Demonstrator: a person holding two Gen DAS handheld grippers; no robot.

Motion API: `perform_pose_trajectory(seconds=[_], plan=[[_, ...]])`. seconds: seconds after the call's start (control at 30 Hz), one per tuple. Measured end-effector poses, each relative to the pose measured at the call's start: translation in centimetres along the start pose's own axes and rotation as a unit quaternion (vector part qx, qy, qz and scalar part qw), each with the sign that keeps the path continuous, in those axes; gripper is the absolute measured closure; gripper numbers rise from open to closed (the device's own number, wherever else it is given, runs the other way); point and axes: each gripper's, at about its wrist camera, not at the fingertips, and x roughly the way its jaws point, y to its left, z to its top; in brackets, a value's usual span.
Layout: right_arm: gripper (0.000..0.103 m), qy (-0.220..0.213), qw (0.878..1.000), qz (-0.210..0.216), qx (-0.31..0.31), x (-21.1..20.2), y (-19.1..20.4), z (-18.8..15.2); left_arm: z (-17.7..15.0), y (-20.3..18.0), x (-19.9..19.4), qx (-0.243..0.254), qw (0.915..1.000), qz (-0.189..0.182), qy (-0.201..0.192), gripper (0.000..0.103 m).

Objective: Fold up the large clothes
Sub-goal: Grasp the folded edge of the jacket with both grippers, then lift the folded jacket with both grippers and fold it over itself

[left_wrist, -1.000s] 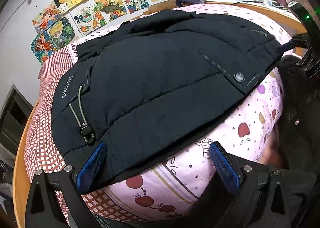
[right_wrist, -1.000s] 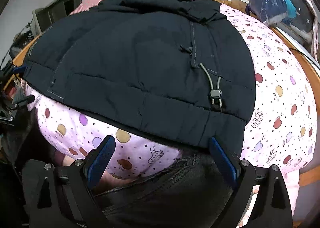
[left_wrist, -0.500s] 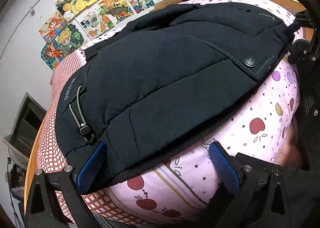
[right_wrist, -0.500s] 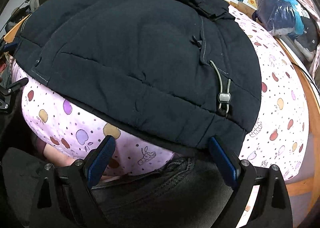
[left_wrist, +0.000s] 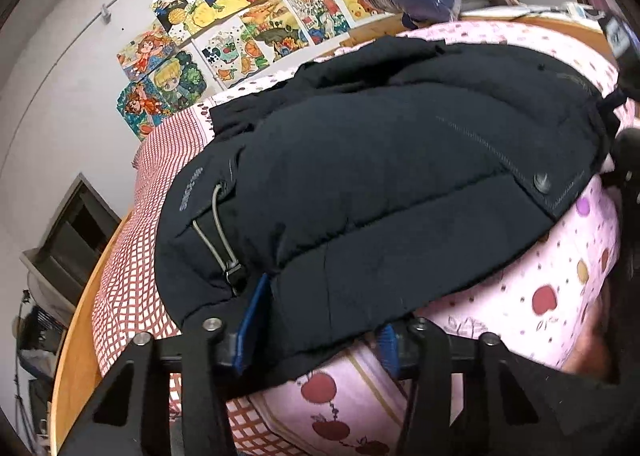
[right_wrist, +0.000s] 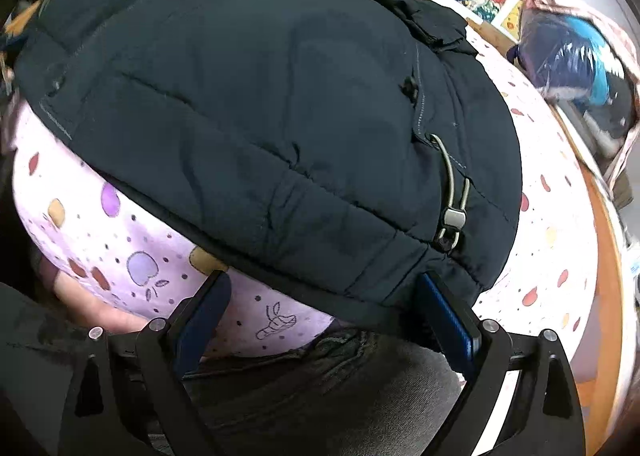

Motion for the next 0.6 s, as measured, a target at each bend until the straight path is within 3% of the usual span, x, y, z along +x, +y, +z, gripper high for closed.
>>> perform_pose_trajectory(seconds=[0.13, 0.2, 0.4, 0.5, 0.6], plan=[[0.013, -0.007, 0.998, -0.053, -0.028, 0.0, 1.0, 0.2, 0.4, 0.5, 0.1, -0.008, 0.9999, -0.007, -0.001, 0.062], [0.025, -0.009, 0.996, -0.075, -0.036, 0.0, 1.3, 0.3, 0.5, 0.7, 0.2, -0.01, 0.9999, -0.009, -0.001, 0.062], [0.042, -0.039, 0.995, -0.085, -0.031, -1.0, 1.0, 0.0, 0.6, 1.0, 0.1, -0.01, 0.9999, -0.01, -0.006, 0.066], [0.055, -0.064, 0.994, -0.089, -0.027, -1.9, 0.6, -0.3, 0.6, 1.4, -0.2, -0.011, 0.9999, 0.001, -0.012, 0.079], [0.061, -0.089, 0.991, -0.097, -0.018, -2.8, 0.3, -0.4, 0.9, 2.3, -0.6, -0.022, 0.9995, -0.011, -0.021, 0.082]])
